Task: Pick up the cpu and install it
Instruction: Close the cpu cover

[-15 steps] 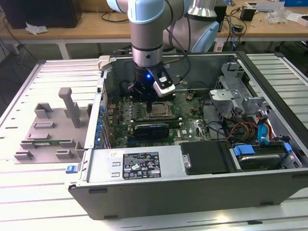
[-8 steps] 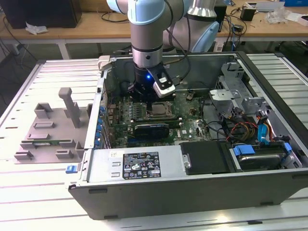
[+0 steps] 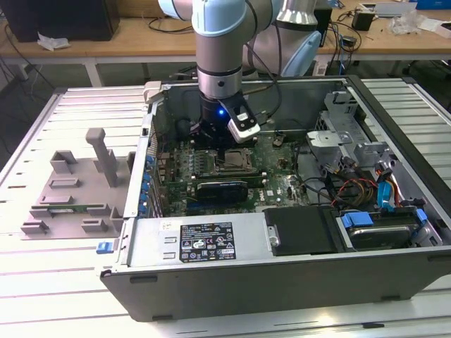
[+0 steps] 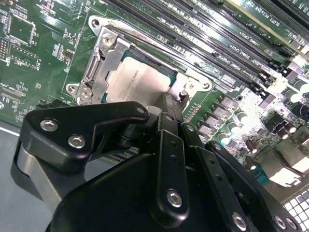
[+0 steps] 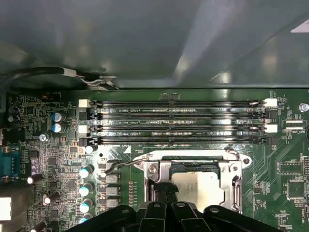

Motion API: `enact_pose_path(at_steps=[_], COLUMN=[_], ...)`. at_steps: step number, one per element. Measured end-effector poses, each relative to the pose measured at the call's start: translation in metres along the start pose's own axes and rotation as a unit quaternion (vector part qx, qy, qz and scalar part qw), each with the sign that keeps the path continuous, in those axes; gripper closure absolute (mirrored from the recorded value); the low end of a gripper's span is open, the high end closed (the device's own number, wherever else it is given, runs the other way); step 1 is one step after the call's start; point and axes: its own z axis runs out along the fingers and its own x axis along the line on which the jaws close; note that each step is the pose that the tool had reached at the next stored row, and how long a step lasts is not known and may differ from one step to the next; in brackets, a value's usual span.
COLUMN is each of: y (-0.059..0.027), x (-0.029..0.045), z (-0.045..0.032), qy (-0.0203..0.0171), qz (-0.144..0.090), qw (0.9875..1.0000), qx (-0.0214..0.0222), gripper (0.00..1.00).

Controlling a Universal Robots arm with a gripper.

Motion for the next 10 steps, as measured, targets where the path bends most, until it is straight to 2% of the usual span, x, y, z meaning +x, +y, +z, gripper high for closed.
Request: enact_pose_path(at_steps=[4,10], y=[0.0003,0.0005], x=[-0.0004,-0.0006], z=[-0.0004,-0.0147], qy=[-0.0005,-0.0004], qz=[0.000,0.000], qw=[1.0000,1.0000], qx=[-0.0002,-0.0001], gripper=[0.89,0.89])
